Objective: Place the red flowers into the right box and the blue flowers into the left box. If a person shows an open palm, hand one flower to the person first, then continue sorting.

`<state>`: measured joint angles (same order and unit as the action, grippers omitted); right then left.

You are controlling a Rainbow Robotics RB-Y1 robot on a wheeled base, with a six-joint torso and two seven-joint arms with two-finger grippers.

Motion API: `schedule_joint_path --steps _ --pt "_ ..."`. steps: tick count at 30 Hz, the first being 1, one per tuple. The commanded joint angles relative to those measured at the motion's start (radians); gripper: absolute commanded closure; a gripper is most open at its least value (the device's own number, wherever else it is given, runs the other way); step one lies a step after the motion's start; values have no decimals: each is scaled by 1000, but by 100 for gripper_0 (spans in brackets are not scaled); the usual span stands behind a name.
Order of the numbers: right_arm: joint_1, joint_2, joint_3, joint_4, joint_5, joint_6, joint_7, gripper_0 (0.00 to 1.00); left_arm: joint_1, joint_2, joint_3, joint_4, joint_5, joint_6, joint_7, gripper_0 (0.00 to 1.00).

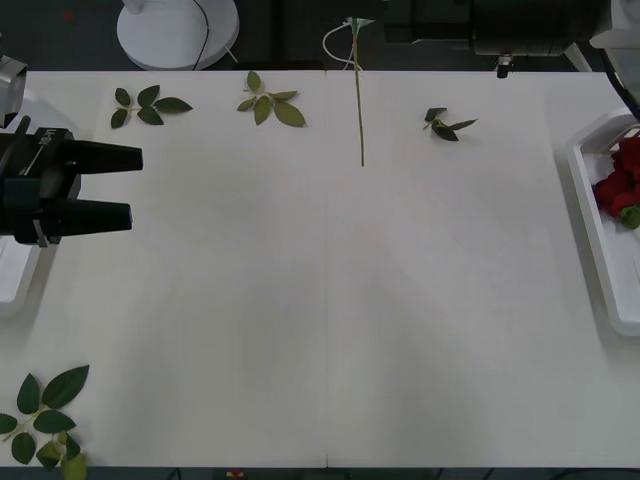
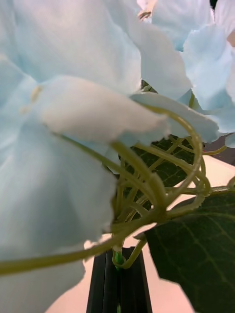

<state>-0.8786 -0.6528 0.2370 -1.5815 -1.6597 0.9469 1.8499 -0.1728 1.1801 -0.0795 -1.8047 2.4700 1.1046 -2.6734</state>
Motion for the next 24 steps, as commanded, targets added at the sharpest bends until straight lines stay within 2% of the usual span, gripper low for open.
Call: schedule_joint_path --steps 1,7,24 --pt "-68 67 -19 -46 -14 -31 20 100 12 3 -10 27 89 3 23 0" --pt "-82 97 -18 -75 -14 -46 22 100 -5 -50 -13 53 99 -8 43 0" --pt "-82 105 28 -124 -6 -48 25 100 -125 -208 -149 68 162 -180 83 0"
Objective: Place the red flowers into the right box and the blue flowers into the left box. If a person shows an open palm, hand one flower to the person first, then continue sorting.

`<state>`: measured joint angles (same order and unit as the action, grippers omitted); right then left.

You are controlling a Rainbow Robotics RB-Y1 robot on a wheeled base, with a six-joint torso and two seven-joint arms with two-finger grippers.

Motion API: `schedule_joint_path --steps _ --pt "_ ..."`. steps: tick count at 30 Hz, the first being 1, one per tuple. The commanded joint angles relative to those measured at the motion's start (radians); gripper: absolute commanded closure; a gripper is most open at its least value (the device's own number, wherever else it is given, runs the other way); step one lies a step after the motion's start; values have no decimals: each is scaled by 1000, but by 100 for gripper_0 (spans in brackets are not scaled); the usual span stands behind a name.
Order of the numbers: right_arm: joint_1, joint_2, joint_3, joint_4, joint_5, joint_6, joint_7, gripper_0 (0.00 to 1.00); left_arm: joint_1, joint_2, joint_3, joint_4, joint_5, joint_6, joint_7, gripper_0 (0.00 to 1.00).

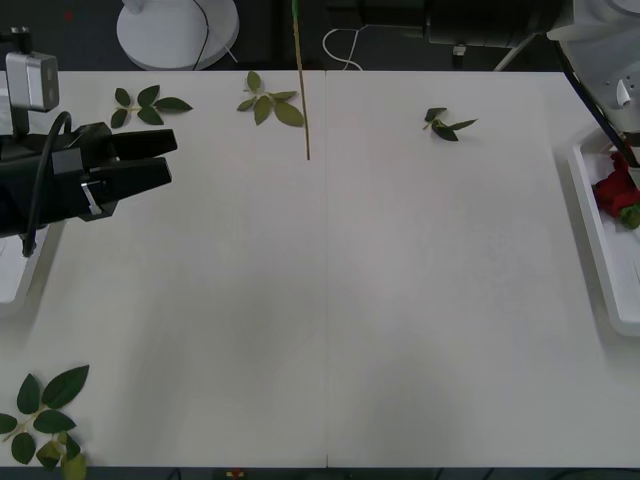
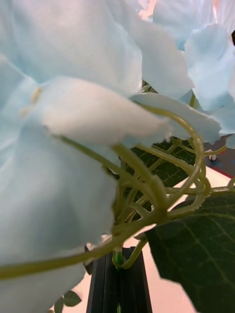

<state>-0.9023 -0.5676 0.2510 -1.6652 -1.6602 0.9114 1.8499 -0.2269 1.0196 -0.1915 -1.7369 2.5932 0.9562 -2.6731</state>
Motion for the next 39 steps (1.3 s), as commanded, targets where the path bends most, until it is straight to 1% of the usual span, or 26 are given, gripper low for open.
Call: schedule_joint_path --steps 1,4,5,11,21,28,34,35,36,37,38,39 --pt "-58 20 16 -41 -6 -12 25 100 -78 -64 -43 0 41 -42 85 0" --pt "-59 18 17 -41 -6 -12 25 100 -92 -92 -52 0 41 -60 91 0" --pt "-58 20 17 -39 -6 -12 25 100 -112 -124 -69 0 41 -89 93 0" --pt "-58 20 17 -41 -6 -12 25 100 -160 -181 -115 0 4 -182 94 0" --pt "-58 18 17 -41 7 -25 18 100 -259 -303 -227 0 -33 -379 98 0" --pt "-58 17 17 -39 17 -31 15 100 -310 -365 -307 0 -56 -468 99 0" --pt "-58 17 17 -39 17 -35 14 100 -338 -411 -341 2 -56 -539 98 0" --pt "-58 17 17 -39 17 -37 12 100 -338 -411 -341 2 -56 -542 98 46" --pt "-58 17 17 -41 17 -39 12 100 -338 -411 -341 2 -56 -542 99 76" --pt "-58 17 17 -39 17 -40 12 100 -338 -409 -341 2 -56 -542 98 94" --pt "-58 17 17 -39 17 -42 12 100 -339 -406 -341 2 -56 -542 98 100" --pt "-58 17 17 -39 17 -45 11 100 -339 -403 -341 0 -56 -542 96 100"
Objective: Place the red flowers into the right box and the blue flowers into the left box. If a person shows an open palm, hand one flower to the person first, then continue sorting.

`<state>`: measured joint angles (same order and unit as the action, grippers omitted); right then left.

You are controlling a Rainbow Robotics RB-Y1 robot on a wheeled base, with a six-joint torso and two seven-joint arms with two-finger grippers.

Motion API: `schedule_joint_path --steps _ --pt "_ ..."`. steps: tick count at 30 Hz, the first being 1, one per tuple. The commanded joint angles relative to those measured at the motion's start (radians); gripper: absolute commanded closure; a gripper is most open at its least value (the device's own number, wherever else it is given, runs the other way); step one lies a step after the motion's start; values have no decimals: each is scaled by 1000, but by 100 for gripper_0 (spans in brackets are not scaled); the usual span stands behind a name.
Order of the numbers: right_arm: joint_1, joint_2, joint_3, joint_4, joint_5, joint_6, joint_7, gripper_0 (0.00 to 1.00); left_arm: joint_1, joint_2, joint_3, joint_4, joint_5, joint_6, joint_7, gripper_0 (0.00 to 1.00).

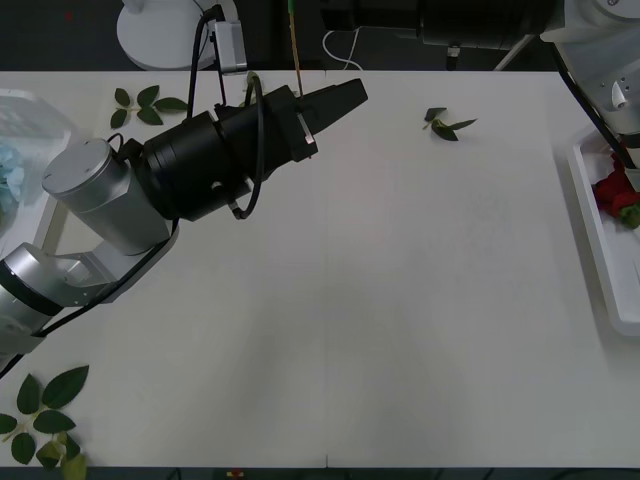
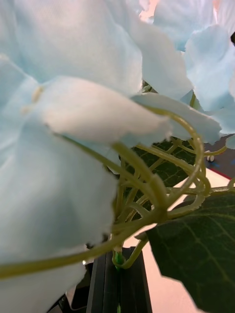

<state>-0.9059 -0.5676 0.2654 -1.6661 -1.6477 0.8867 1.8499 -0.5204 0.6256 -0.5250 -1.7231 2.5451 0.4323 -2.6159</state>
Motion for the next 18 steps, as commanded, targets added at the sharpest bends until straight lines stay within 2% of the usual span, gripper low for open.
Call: schedule_joint_path --steps 1,18 --pt "-54 17 3 -40 5 -20 11 100 -46 -7 -7 -13 -8 -17 40 100" --pt "-54 6 3 -38 6 -38 6 100 -46 23 -7 -13 -2 -18 36 100"
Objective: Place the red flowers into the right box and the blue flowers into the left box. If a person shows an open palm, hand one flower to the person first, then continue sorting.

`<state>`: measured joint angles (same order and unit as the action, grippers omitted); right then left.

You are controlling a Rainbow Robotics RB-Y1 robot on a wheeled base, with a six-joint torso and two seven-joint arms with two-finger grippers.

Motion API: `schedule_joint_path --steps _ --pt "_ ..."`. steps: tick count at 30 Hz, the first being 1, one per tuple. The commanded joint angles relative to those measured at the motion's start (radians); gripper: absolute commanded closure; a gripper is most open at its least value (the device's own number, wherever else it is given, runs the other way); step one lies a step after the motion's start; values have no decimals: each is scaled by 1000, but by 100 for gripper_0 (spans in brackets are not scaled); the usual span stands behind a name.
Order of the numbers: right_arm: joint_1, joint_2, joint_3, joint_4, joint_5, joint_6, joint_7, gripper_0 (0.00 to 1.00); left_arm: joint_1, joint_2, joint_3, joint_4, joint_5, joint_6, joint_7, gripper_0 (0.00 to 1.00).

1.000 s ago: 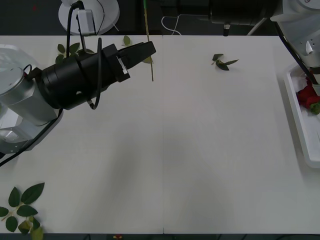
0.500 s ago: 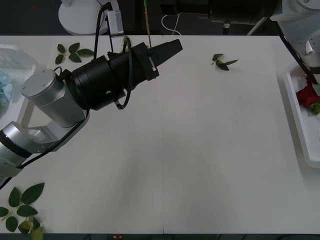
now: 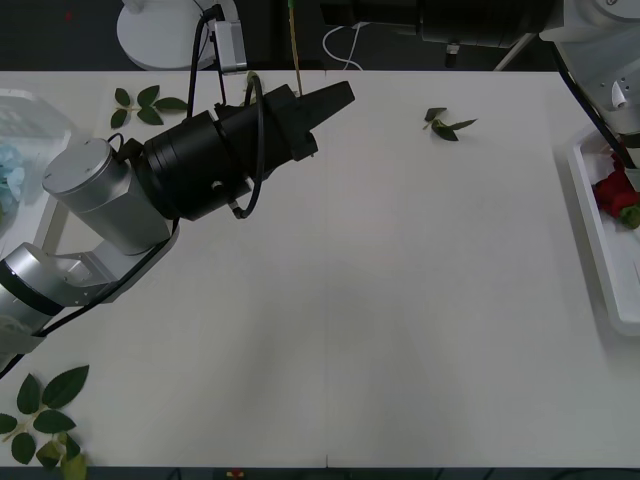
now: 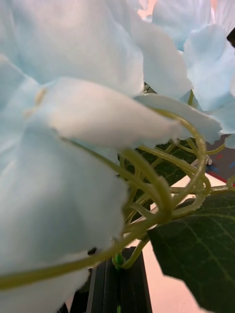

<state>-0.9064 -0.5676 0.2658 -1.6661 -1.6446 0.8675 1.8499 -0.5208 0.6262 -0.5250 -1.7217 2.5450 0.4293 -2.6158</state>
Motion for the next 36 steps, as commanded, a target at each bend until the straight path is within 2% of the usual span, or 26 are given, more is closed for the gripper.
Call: schedule_joint_path --steps 1,5,9,10,12,14,18,22,27,31,36 --pt "-54 6 3 -38 3 -19 6 100 -45 23 -7 -13 -2 -15 36 100" --pt "-54 -15 6 -40 -15 -8 6 100 -45 24 -7 -13 -2 -15 36 100" --pt "-54 -26 6 -40 -26 -8 3 48 -47 24 -6 -10 -2 -18 36 100" --pt "-54 -28 6 -40 -26 -8 3 37 -45 26 -7 -10 0 -20 36 100" --pt "-54 -31 6 -40 -26 -8 3 24 -45 26 -7 -10 0 -21 37 100" --pt "-54 -34 6 -40 -26 -8 5 16 -47 29 -7 -10 0 -21 36 100" --pt "-54 -38 6 -40 -34 -24 9 3 -48 52 -6 -10 9 -26 36 100" --pt "-54 -48 6 -40 -41 -30 15 0 -48 132 -4 -12 54 -26 36 100" --pt "-54 -89 6 -49 -61 -31 26 0 -28 305 -4 -12 110 -26 45 100" --pt "-54 -153 6 -57 -109 15 40 0 24 472 11 -6 156 -26 54 100" --pt "-49 -279 6 -64 -162 120 71 0 131 560 111 62 153 6 69 100"
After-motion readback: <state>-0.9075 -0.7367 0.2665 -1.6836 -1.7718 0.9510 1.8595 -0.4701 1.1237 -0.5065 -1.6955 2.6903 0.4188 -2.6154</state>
